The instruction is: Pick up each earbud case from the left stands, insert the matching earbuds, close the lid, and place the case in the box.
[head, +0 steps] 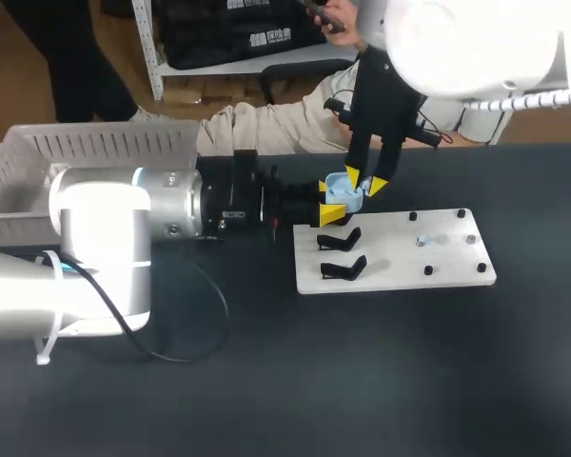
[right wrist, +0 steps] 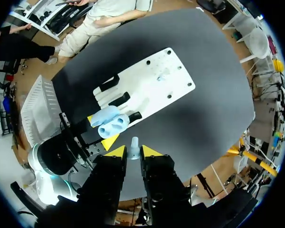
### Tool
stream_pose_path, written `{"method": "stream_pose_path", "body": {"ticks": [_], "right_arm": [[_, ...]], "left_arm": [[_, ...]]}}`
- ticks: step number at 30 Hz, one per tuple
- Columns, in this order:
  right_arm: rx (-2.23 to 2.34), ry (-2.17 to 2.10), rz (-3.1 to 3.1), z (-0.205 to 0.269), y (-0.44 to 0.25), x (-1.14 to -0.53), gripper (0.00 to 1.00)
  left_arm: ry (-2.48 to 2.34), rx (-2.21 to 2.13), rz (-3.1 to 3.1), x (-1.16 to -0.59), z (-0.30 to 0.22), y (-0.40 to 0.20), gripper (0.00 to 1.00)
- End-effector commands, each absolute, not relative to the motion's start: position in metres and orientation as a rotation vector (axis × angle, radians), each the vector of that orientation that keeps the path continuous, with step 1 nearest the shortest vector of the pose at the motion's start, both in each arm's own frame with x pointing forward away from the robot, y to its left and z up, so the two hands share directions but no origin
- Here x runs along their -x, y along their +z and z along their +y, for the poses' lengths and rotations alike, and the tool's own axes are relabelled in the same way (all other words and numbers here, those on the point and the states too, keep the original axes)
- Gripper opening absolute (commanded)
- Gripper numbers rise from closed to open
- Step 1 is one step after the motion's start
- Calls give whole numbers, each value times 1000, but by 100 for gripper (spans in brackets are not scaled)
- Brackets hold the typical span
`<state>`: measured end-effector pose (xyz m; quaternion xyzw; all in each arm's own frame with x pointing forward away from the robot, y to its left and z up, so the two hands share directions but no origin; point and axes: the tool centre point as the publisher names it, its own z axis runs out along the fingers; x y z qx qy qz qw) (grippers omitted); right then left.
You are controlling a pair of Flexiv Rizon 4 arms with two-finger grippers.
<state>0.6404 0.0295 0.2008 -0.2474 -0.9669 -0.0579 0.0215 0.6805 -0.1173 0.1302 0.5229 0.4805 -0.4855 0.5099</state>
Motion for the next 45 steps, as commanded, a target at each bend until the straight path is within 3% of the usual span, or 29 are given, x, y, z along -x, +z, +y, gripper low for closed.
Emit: {"method": "stream_pose_path", "body": {"ticks": [1,45], "right_arm": [[764,-166,-2989,31,201,-644,0],[994,-100,-2886,50,189,-668,0]], "left_arm": [[-1161,-1252,1156,-678,-118,130,0],[-1161,-1252,1156,-678,-118,130,0]]}}
